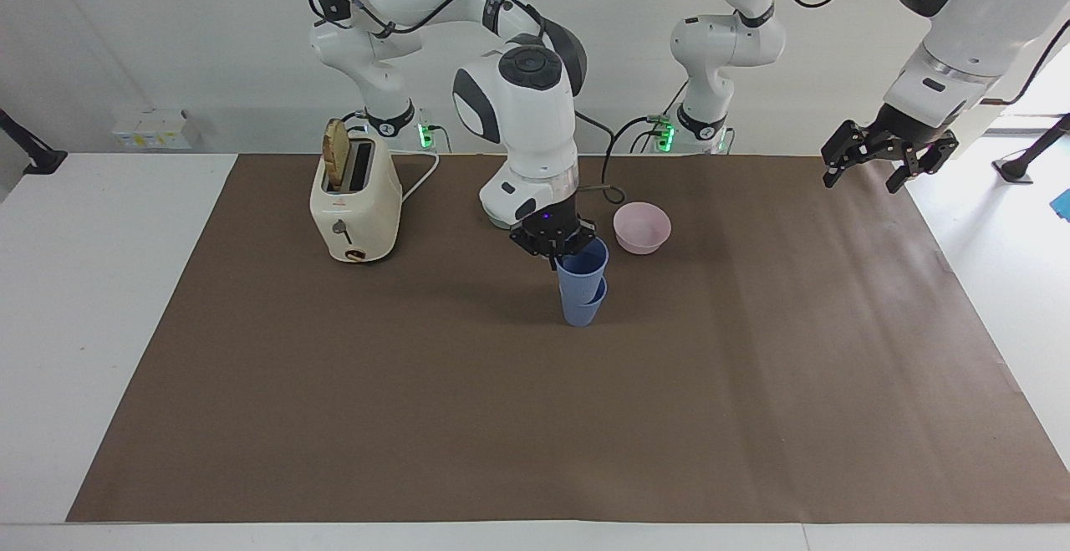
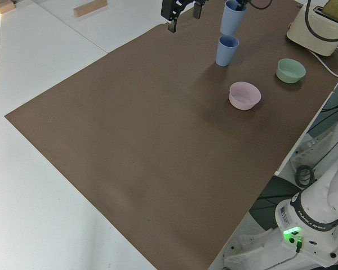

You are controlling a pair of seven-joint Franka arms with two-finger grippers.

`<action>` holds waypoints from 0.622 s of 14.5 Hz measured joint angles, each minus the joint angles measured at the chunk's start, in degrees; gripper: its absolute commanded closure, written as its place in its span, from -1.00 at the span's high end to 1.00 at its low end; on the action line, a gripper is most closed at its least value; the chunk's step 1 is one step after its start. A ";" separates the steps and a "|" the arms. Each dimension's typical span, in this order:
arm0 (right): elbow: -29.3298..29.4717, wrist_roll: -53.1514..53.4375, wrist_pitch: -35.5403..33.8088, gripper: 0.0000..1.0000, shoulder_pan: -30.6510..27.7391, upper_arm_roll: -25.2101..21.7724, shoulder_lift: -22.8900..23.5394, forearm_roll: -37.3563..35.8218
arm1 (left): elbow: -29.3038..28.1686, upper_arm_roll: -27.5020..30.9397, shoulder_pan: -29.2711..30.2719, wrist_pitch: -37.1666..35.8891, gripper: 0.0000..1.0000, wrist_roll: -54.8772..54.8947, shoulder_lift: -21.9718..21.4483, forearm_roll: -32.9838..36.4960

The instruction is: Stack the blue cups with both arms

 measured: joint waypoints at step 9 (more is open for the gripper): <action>-2.48 0.03 -0.49 -1.00 0.74 0.05 0.19 0.01 | 0.00 0.00 0.00 -0.32 1.00 0.00 -0.05 0.00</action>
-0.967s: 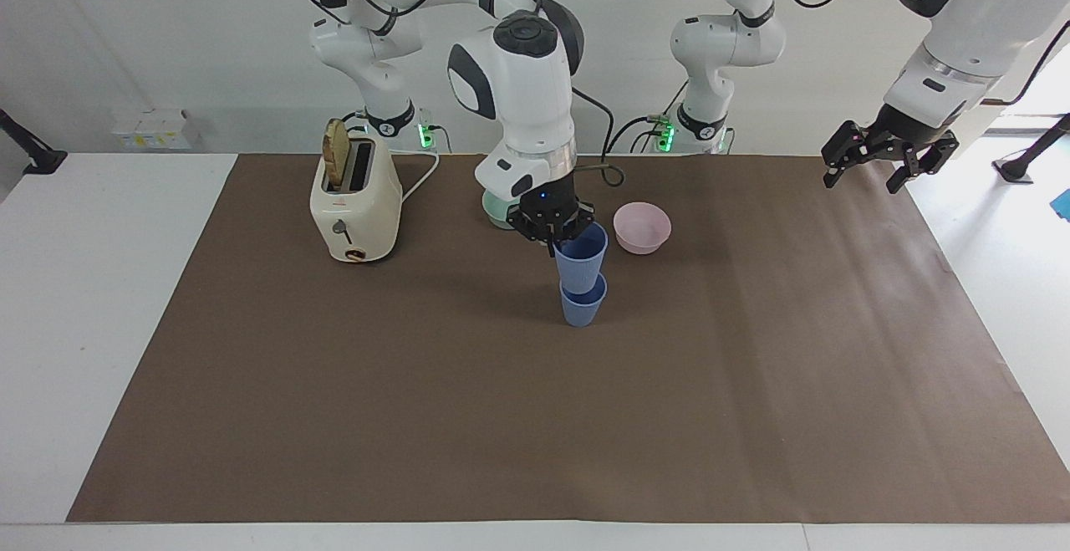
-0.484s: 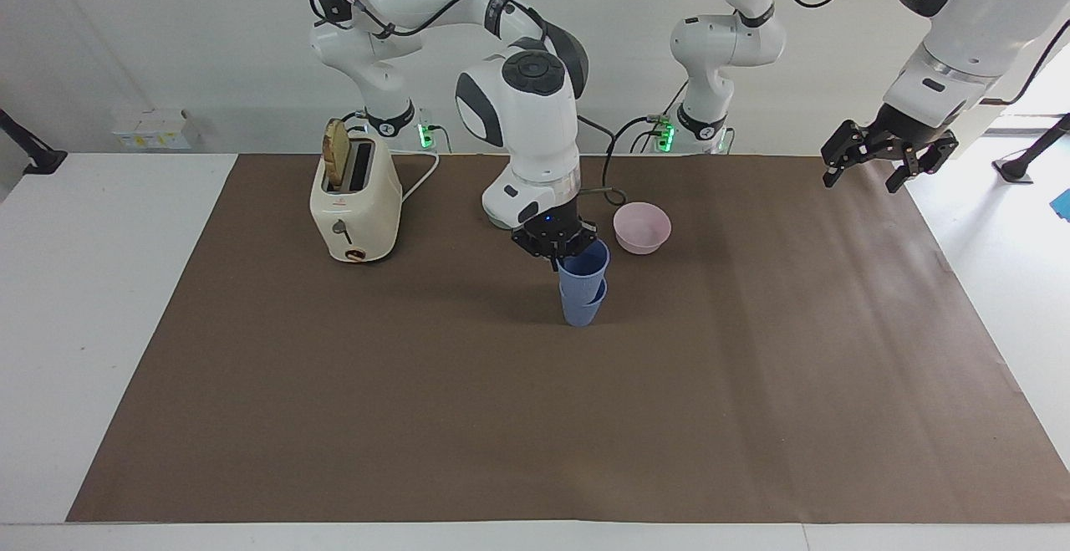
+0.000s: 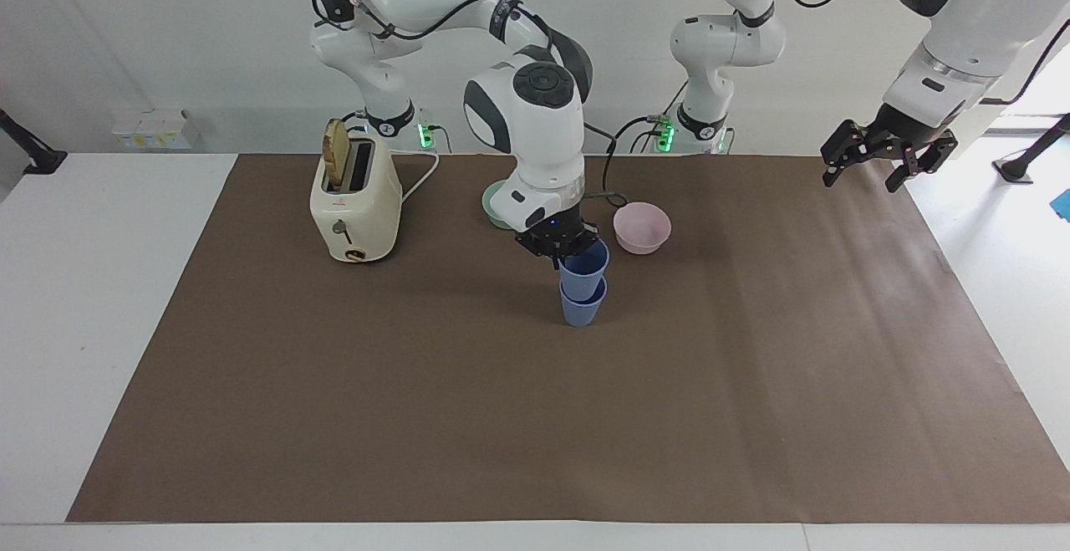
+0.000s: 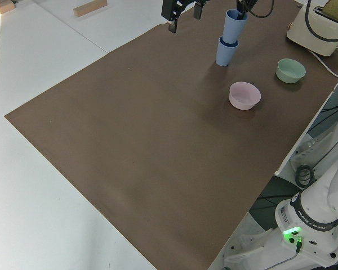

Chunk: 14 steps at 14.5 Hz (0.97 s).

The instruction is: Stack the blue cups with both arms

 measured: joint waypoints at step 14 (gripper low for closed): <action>-6.47 0.08 9.01 1.00 0.14 -0.10 1.50 0.00 | 0.00 -0.01 0.00 -0.17 1.00 0.00 -0.07 0.00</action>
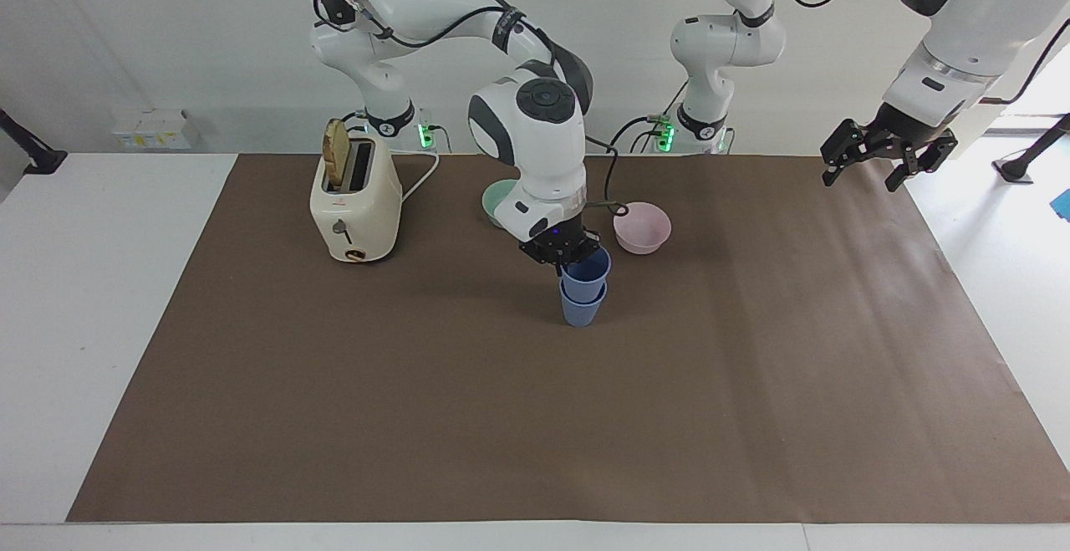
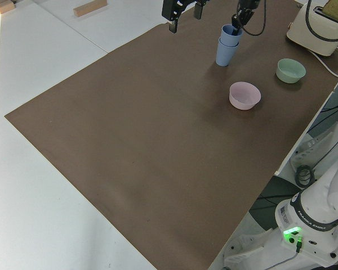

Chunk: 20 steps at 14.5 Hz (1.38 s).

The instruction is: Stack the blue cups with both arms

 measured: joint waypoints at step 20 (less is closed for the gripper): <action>3.24 -13.01 -20.47 1.00 -14.35 -0.39 -17.76 0.00 | 0.00 -0.47 0.00 -0.02 1.00 0.00 -0.05 0.00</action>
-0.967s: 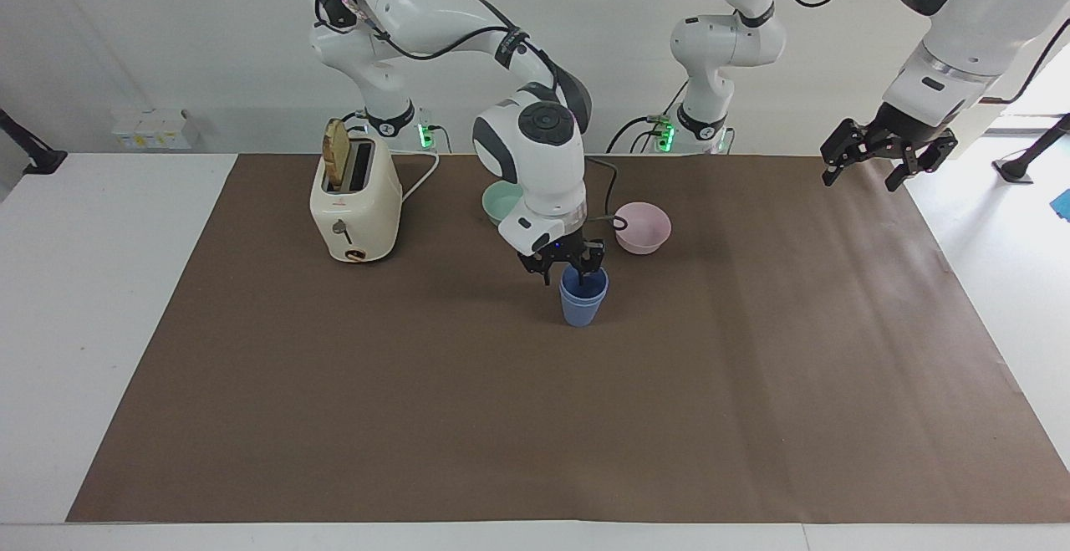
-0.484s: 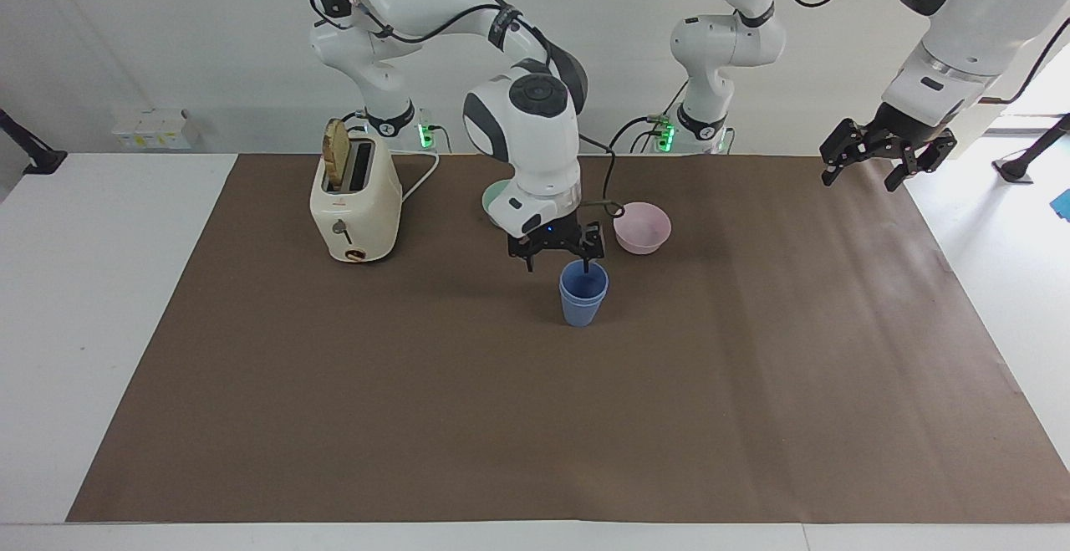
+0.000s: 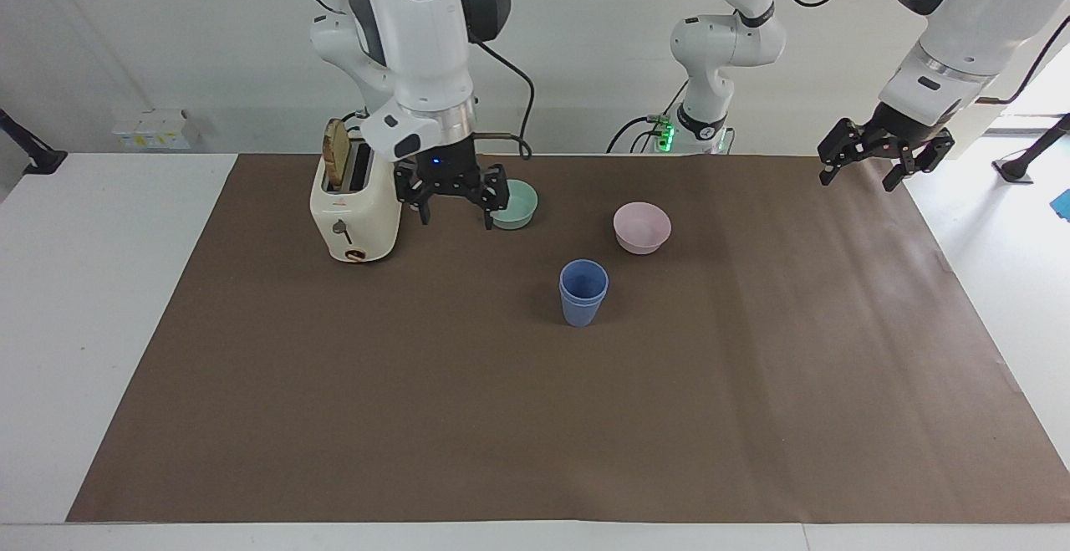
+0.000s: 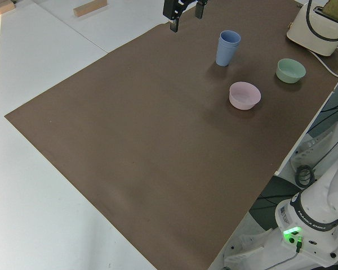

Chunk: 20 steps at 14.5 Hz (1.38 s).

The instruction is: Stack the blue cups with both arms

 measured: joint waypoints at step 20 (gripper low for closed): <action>-2.95 -23.93 -8.47 1.00 -19.05 -0.47 -6.89 3.90 | 0.00 -0.11 0.00 0.03 1.00 0.00 -0.24 0.00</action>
